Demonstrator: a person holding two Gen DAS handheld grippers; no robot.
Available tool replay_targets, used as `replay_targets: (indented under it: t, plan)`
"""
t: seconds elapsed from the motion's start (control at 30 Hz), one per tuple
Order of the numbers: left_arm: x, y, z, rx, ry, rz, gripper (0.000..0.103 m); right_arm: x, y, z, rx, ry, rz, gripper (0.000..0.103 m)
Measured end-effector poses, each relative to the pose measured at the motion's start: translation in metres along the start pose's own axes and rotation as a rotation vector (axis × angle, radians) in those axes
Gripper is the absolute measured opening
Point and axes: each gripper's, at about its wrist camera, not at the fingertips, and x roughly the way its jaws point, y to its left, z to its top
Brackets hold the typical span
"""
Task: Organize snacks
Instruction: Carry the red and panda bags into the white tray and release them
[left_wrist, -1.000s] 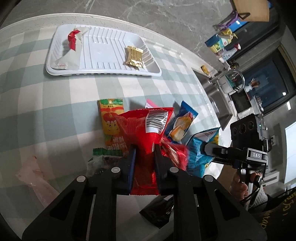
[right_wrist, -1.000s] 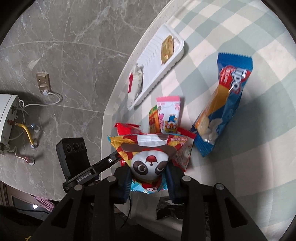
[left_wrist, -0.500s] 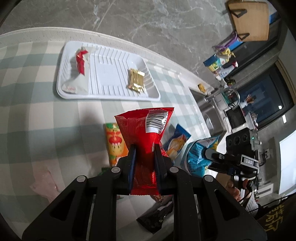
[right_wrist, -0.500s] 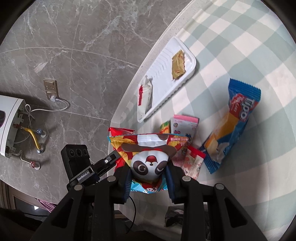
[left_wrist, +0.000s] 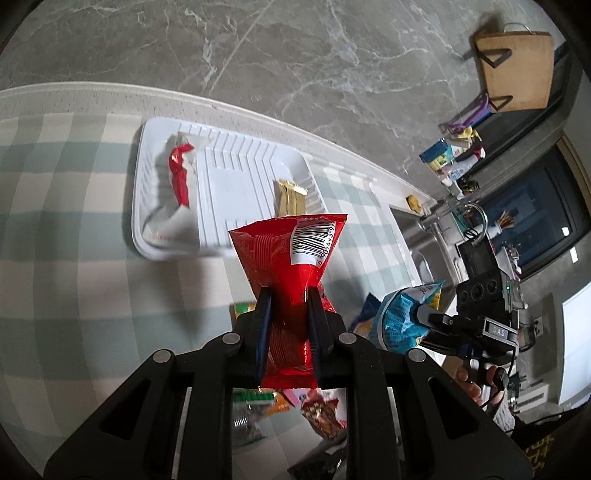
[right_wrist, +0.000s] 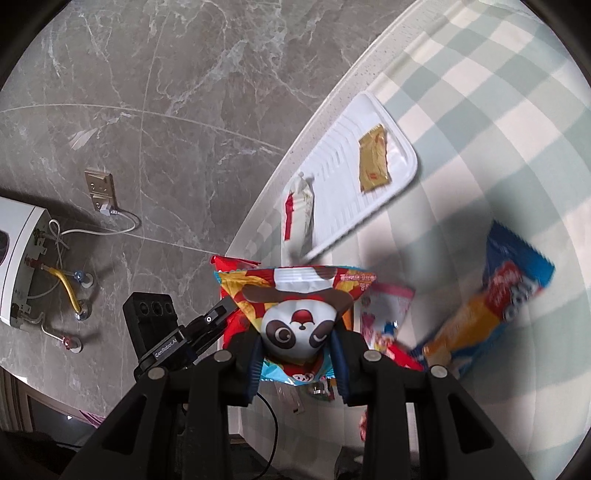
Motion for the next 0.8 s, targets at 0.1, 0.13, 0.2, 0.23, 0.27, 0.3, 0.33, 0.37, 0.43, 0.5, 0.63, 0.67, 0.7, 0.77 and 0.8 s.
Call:
replay_targets:
  t: [0.1, 0.13, 0.2, 0.23, 0.27, 0.3, 0.33, 0.37, 0.43, 0.5, 0.63, 0.67, 0.7, 0.77, 0.8]
  plan:
    - [0.004, 0.002, 0.013, 0.001, -0.007, 0.012, 0.016, 0.006, 0.003, 0.015, -0.005, -0.002, -0.002, 0.034]
    - [0.006, 0.003, 0.017, 0.001, -0.01, 0.014, 0.016, 0.009, 0.004, 0.021, -0.009, -0.002, -0.004, 0.034]
    - [0.011, 0.004, 0.029, 0.004, -0.014, 0.024, 0.016, 0.014, 0.007, 0.032, -0.018, -0.001, -0.011, 0.034]
    - [0.014, 0.005, 0.034, 0.006, -0.017, 0.028, 0.016, 0.017, 0.008, 0.037, -0.023, -0.001, -0.014, 0.034]
    - [0.016, 0.004, 0.038, 0.007, -0.019, 0.028, 0.016, 0.02, 0.01, 0.042, -0.029, 0.0, -0.018, 0.034]
    - [0.018, 0.005, 0.042, 0.007, -0.021, 0.029, 0.016, 0.024, 0.012, 0.049, -0.037, 0.001, -0.023, 0.034]
    - [0.021, 0.005, 0.047, 0.008, -0.023, 0.031, 0.016, 0.027, 0.013, 0.054, -0.042, 0.0, -0.028, 0.034]
    - [0.025, 0.005, 0.052, 0.009, -0.023, 0.035, 0.016, 0.031, 0.013, 0.059, -0.044, 0.002, -0.033, 0.034]
    - [0.032, 0.007, 0.061, 0.008, -0.022, 0.043, 0.016, 0.041, 0.013, 0.071, -0.045, 0.007, -0.04, 0.034]
    - [0.039, 0.008, 0.068, 0.006, -0.018, 0.051, 0.016, 0.048, 0.013, 0.081, -0.049, 0.011, -0.052, 0.034]
    - [0.056, 0.014, 0.085, -0.006, -0.013, 0.064, 0.016, 0.067, 0.009, 0.1, -0.044, 0.027, -0.075, 0.034]
    - [0.059, 0.015, 0.087, -0.006, -0.011, 0.068, 0.016, 0.073, 0.008, 0.105, -0.045, 0.032, -0.085, 0.034]
    - [0.062, 0.016, 0.09, -0.007, -0.01, 0.071, 0.016, 0.077, 0.008, 0.109, -0.048, 0.036, -0.09, 0.034]
    - [0.071, 0.018, 0.097, -0.012, -0.007, 0.078, 0.016, 0.087, 0.006, 0.116, -0.05, 0.044, -0.107, 0.034]
    - [0.076, 0.019, 0.101, -0.013, -0.007, 0.085, 0.016, 0.092, 0.005, 0.12, -0.05, 0.047, -0.113, 0.034]
